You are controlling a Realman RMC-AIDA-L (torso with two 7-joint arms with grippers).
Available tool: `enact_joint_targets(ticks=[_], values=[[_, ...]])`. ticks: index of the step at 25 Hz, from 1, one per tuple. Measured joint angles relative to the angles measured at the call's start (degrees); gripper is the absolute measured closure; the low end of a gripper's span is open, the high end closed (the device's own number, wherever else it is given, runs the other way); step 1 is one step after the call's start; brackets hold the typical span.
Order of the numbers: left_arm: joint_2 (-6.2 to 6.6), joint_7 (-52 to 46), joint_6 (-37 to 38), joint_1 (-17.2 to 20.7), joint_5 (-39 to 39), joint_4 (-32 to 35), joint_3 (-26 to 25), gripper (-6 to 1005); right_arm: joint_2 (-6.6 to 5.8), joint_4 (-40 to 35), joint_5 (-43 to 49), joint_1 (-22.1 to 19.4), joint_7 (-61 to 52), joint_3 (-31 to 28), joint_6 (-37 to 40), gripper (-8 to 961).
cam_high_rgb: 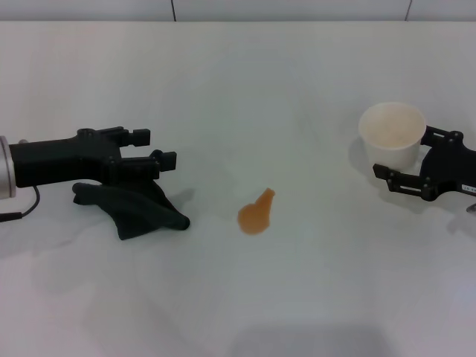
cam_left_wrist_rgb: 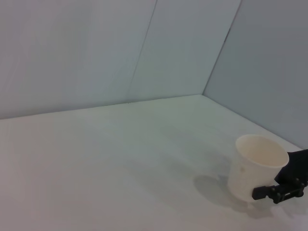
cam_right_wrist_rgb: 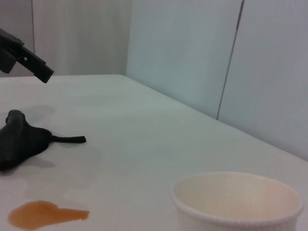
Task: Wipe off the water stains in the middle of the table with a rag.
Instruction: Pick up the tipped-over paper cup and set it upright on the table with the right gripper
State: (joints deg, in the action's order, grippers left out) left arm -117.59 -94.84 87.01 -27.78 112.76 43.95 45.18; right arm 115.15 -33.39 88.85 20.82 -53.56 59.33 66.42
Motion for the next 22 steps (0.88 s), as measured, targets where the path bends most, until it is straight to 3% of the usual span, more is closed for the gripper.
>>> enact_joint_targets(ticks=[16,22], values=[[0.09,-0.1,0.0,0.0,-0.9,0.0,0.0,153,0.04,0.6,-0.4,0.0,0.4,0.0,-1.2,97],[0.08,-0.1,0.1,0.0,-0.9,0.0,0.0,153,-0.01,0.6,-0.3,-0.1,0.0,0.0,-1.2,98]])
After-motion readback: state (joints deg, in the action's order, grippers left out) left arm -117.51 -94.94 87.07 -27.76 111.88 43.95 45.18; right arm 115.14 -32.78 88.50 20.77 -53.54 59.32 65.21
